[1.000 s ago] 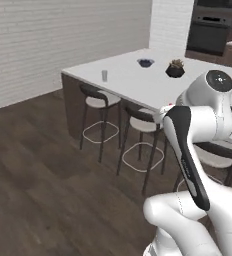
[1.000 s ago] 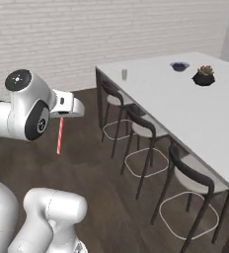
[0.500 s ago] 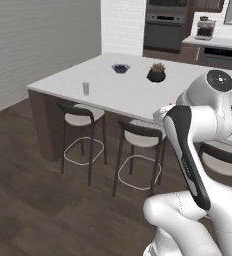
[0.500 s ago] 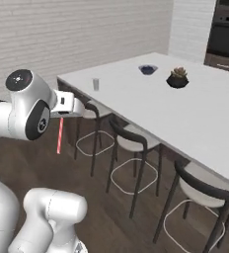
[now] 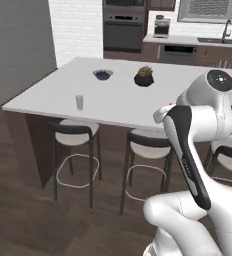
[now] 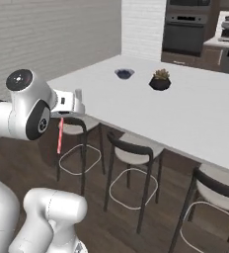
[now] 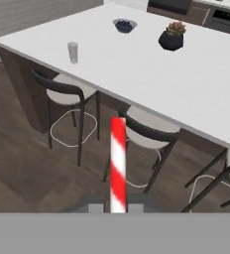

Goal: Take a straw from the drawer in front and place it inside the glass cup on the dining counter.

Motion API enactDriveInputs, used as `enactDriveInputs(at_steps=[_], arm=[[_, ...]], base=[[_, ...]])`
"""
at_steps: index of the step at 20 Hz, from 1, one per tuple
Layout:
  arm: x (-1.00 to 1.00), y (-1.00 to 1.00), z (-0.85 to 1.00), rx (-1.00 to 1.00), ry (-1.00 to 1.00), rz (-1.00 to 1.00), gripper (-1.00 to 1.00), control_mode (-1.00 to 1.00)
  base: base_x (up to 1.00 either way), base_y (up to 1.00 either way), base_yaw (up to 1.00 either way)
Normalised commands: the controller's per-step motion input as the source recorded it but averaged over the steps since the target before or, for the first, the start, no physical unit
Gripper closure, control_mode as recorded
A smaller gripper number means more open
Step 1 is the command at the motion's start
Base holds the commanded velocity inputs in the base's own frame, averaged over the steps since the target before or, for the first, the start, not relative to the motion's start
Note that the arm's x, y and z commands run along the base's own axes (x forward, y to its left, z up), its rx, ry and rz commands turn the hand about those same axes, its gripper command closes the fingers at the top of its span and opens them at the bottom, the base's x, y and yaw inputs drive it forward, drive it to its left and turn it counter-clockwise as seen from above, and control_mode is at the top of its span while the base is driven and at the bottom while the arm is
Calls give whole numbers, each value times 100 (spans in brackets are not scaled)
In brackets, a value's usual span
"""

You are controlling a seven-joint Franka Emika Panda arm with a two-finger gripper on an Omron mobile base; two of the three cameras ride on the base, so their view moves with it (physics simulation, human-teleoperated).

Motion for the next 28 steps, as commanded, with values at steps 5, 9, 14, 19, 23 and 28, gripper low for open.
enactDriveInputs(at_steps=[5,9,14,19,23,28], arm=[[0,0,0,0,0,0,100,100],[0,0,0,0,0,0,100,100],[0,0,0,0,0,0,100,100],[0,0,0,0,0,0,100,100],[0,0,0,0,0,0,100,100],[0,0,0,0,0,0,100,100]], base=[[66,100,-46],[46,100,-42],[48,100,-38],[69,100,-38],[81,100,-35],[92,80,-28]])
